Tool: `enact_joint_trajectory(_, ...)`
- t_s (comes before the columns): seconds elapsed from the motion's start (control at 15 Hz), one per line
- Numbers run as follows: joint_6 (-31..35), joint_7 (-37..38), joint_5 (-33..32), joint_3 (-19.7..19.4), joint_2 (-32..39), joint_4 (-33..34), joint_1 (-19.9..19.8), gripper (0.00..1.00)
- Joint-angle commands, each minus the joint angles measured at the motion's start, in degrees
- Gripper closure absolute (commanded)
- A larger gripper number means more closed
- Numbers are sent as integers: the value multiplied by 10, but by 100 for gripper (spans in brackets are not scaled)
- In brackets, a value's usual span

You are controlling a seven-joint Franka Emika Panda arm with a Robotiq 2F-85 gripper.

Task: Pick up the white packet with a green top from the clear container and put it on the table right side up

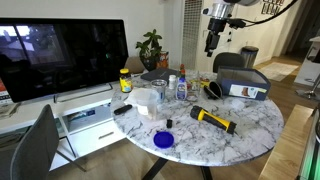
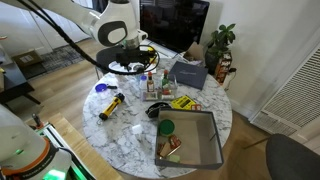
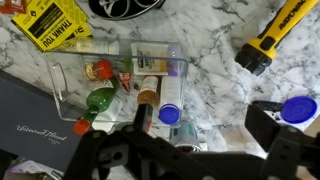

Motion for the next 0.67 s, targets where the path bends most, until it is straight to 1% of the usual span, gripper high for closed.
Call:
enact_joint_trajectory(0.0, 11, -67, 33, 29, 81, 53, -40, 0)
enact_joint_trajectory(0.07, 25, -73, 35, 37, 96, 61, -51, 0)
enact_joint_trajectory(0.13, 17, -53, 38, 44, 104, 72, -61, 0)
enact_joint_trajectory(0.2, 12, -42, 17, 55, 76, 50, -66, 0)
enact_joint_trajectory(0.27, 12, -41, 18, 59, 89, 59, -73, 0)
enact_joint_trajectory(0.53, 12, -41, 19, 65, 104, 74, -81, 0)
enact_joint_trajectory(0.6, -9, -58, 44, 68, 112, 87, -84, 0)
